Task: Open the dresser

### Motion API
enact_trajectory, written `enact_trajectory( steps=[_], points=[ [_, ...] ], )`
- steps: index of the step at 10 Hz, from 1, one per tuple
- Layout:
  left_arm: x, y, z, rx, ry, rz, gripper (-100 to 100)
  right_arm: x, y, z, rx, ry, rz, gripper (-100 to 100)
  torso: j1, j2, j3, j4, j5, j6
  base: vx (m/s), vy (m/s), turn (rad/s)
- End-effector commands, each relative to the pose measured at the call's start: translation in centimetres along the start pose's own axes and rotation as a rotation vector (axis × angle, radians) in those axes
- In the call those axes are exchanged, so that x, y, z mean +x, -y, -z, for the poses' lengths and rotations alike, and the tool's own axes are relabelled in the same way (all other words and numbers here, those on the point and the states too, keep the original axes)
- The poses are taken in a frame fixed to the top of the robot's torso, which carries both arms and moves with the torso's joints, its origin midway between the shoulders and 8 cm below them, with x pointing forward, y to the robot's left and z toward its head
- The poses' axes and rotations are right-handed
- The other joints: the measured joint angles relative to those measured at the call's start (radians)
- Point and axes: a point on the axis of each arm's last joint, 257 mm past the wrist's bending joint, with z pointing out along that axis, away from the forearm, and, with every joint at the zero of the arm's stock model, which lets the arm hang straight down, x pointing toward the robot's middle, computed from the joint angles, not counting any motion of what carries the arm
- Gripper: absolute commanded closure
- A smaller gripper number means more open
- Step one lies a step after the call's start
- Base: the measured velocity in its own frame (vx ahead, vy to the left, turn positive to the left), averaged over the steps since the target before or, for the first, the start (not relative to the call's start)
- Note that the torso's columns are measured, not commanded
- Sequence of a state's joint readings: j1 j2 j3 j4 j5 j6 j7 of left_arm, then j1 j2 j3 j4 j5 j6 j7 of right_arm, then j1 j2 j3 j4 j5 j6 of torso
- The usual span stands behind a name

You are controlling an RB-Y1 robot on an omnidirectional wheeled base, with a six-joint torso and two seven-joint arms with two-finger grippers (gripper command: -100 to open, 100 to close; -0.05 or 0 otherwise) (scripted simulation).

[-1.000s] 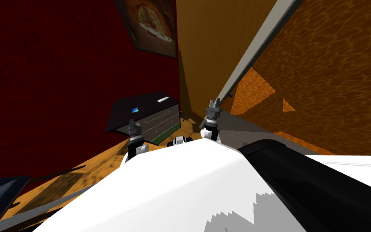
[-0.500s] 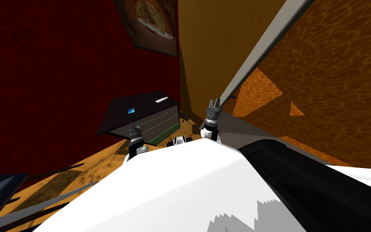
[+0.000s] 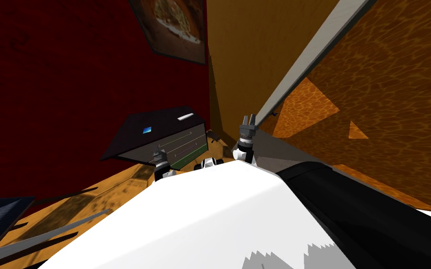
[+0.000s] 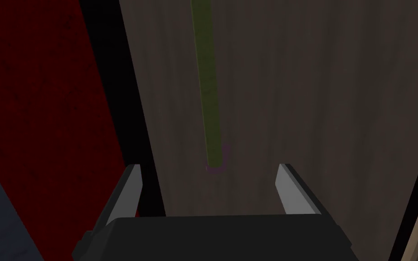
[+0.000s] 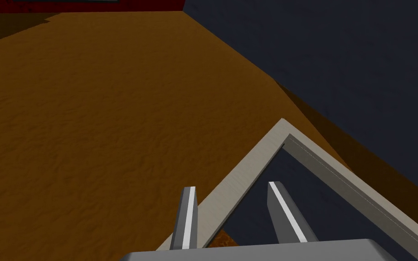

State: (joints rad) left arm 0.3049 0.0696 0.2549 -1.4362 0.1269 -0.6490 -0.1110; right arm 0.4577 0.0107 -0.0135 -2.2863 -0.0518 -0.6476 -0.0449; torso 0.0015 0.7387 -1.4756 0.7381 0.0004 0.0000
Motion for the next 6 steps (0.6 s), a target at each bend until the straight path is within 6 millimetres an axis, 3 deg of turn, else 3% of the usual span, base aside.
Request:
enact_trajectory(
  steps=[1,5,6],
  points=[
    [1.0,-1.5,1.1,-0.037,0.035,0.047,-100,0.0,0.0,0.0,0.000,0.000,0.000,0,0.000,0.001,0.001,0.000,0.000,0.000,0.025,-0.044,0.029],
    [0.5,-0.7,0.1,-0.027,0.029,0.037,-100,0.0,0.0,0.0,0.000,0.000,0.000,0,0.000,-0.002,-0.001,-0.001,0.000,0.000,0.030,-0.003,0.001],
    [0.7,-1.1,0.8,-0.030,0.029,0.038,100,0.0,0.0,0.0,0.000,0.000,0.000,0,-0.001,-0.001,-0.001,0.000,0.000,0.000,-0.026,0.005,0.002]
  ],
)
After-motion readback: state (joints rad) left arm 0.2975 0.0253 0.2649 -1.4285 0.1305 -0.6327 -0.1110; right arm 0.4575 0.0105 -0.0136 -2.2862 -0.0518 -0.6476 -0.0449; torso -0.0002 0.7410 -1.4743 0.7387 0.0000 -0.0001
